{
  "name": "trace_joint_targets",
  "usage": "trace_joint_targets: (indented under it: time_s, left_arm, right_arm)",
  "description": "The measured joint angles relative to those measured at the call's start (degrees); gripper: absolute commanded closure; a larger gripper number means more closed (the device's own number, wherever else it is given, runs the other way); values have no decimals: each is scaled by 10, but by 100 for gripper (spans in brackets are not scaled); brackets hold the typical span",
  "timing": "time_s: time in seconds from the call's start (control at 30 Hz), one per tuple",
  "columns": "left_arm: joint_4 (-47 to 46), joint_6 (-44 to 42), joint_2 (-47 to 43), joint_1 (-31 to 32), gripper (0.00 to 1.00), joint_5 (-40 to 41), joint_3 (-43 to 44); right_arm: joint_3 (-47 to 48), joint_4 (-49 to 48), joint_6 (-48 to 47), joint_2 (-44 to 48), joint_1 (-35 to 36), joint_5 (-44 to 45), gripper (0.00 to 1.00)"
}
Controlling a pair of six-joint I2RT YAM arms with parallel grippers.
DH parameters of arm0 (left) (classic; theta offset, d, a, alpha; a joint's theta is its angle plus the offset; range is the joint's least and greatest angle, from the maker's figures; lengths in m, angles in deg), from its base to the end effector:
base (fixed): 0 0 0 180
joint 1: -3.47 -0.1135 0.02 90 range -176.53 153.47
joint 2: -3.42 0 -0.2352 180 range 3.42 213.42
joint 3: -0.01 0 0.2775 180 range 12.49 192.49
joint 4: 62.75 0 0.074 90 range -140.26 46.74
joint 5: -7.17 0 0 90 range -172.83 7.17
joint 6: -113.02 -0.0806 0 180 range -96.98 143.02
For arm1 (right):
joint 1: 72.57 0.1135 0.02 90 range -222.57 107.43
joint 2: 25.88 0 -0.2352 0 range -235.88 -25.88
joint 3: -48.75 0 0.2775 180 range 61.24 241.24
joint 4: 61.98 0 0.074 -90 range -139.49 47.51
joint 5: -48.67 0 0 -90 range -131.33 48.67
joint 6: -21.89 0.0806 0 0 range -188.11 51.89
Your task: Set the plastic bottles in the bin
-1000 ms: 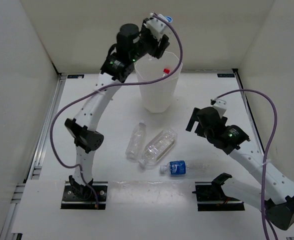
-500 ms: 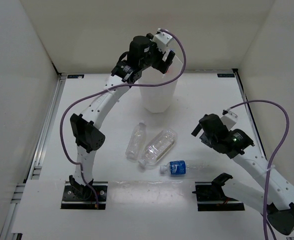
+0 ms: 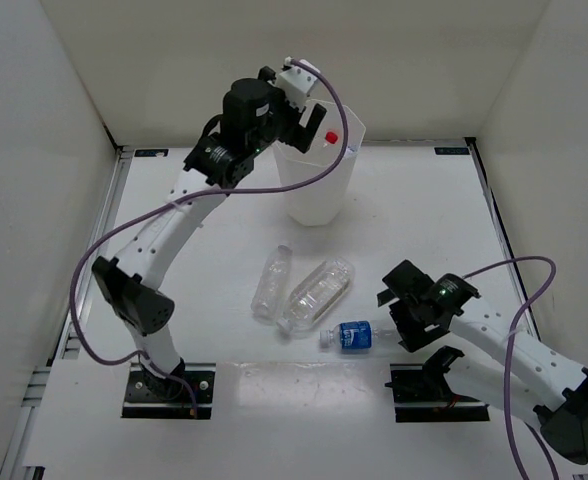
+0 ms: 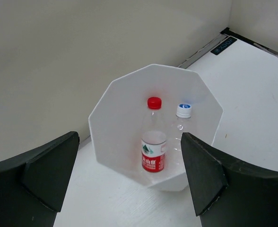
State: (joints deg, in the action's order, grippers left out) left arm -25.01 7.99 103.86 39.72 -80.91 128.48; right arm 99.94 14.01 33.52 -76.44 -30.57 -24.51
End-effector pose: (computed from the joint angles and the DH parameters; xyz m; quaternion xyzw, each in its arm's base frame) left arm 0.3725 -0.2698 0.4491 0.3210 0.6937 -0.1061 0.6360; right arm 0.1540 0.1073 0.1519 0.5040 0.8420 0.0745 0.1772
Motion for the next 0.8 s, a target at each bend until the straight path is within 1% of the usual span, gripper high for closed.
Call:
trace_joint_targets:
  time_s: [0.13,0.23,0.37,0.6,0.77,0.8]
  left_arm:
    - [-4,-2,-60,0,0,16,-54]
    - [-4,-2,-87,0,0,24,-88]
    - [1,-2,-95,0,0,38,-121]
    - [17,-4,-99,0,0,64,-163]
    - [24,-6,-116,0,0,74,-182]
    - [25,-6,-121,0,0,76,-184]
  right_arm:
    - [0,1,63,6,33,-16,0]
    - [-11,-9,89,9,41,-26,0]
    - [-57,-34,103,2,46,-33,0]
    - [-107,-80,111,-12,47,5,2]
    - [-127,-120,114,-15,47,11,1]
    - [-127,-130,114,-15,47,12,5]
